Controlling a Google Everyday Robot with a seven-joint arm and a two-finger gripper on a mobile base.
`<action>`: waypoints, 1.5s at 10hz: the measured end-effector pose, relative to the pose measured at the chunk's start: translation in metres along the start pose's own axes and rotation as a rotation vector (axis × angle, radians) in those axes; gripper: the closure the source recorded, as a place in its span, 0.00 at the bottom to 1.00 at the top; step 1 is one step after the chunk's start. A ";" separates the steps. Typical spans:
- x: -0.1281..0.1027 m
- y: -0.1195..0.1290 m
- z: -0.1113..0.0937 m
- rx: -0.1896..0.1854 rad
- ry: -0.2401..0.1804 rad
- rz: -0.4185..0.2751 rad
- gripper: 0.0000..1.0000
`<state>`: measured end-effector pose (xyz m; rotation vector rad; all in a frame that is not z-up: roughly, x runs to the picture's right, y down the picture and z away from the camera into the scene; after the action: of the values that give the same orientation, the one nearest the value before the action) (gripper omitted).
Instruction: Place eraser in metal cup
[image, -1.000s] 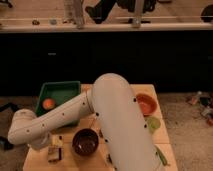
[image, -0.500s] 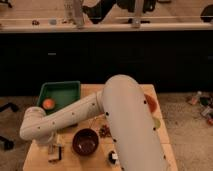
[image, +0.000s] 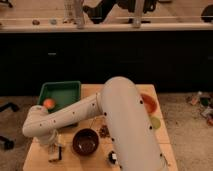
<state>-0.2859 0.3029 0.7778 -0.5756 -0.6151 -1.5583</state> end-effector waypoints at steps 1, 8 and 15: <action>-0.001 0.000 0.000 -0.006 -0.003 -0.002 0.28; -0.006 -0.004 -0.005 -0.078 0.010 -0.019 0.95; -0.018 -0.005 -0.055 -0.075 0.096 -0.031 1.00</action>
<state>-0.2895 0.2787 0.7256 -0.5459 -0.4970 -1.6335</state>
